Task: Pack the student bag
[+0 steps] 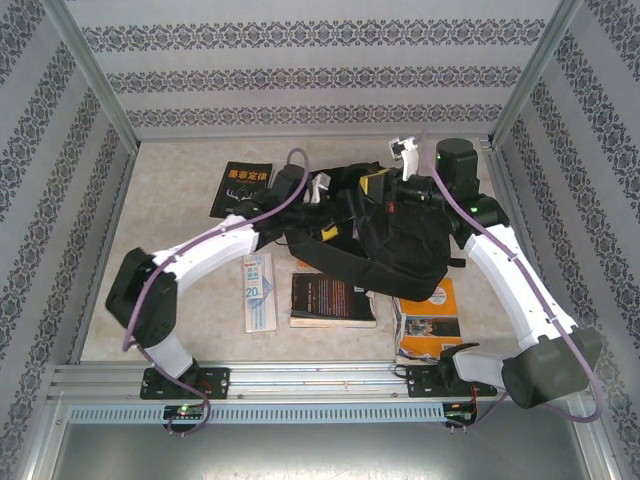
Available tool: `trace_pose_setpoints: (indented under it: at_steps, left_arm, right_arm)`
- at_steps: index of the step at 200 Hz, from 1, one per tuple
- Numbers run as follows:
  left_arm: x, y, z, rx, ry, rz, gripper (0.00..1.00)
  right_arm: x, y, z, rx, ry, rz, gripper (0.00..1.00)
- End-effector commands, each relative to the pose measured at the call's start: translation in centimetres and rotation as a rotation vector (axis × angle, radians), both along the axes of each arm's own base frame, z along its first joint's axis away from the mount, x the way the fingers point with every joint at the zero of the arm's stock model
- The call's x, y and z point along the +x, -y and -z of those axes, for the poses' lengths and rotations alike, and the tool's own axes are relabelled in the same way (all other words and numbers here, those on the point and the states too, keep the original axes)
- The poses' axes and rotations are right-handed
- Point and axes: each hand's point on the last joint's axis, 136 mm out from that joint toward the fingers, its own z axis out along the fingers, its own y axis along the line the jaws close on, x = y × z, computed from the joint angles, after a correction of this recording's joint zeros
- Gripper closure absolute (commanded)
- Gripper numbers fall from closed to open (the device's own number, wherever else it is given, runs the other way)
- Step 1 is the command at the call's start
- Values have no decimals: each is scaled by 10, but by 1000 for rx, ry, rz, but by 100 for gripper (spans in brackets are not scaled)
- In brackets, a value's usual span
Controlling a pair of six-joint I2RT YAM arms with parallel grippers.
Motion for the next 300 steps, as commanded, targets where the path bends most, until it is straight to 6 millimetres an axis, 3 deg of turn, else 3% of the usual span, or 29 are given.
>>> trace_pose_setpoints:
  at_steps: [1, 20, 67, 105, 139, 159, 172, 225, 249, 271, 300]
  left_arm:
    - [-23, -20, 9, 101, 19, 63, 0]
    - [-36, -40, 4, 186, 67, 91, 0]
    - [-48, -129, -4, 379, 118, -71, 0]
    - [-56, -211, 47, 638, -70, -253, 0]
    - [-72, -251, 103, 702, -248, -339, 0]
    - [-78, -254, 130, 688, -328, -347, 0]
    - [-79, -251, 138, 677, -352, -338, 0]
    - [-75, -251, 133, 663, -316, -350, 0]
    - [-73, -250, 138, 662, -327, -343, 0]
    - [-74, -251, 142, 668, -336, -338, 0]
    - [-79, -258, 148, 680, -352, -342, 0]
  right_arm:
    - [10, 20, 23, -135, 18, 114, 100]
    - [10, 23, 36, -214, 16, 135, 100]
    - [6, 8, 64, -409, 17, 92, 100]
    - [7, -5, 74, -462, 3, 65, 100]
    - [17, -1, 84, -647, 34, 122, 100]
    - [33, 7, 83, -735, 54, 201, 100]
    - [47, 19, 72, -804, 104, 269, 100]
    - [86, 40, -23, -968, 476, 356, 100]
    - [102, 19, -44, -988, 604, 257, 100]
    - [103, -11, -48, -980, 708, 111, 100]
    - [85, -42, -29, -1009, 794, -118, 100]
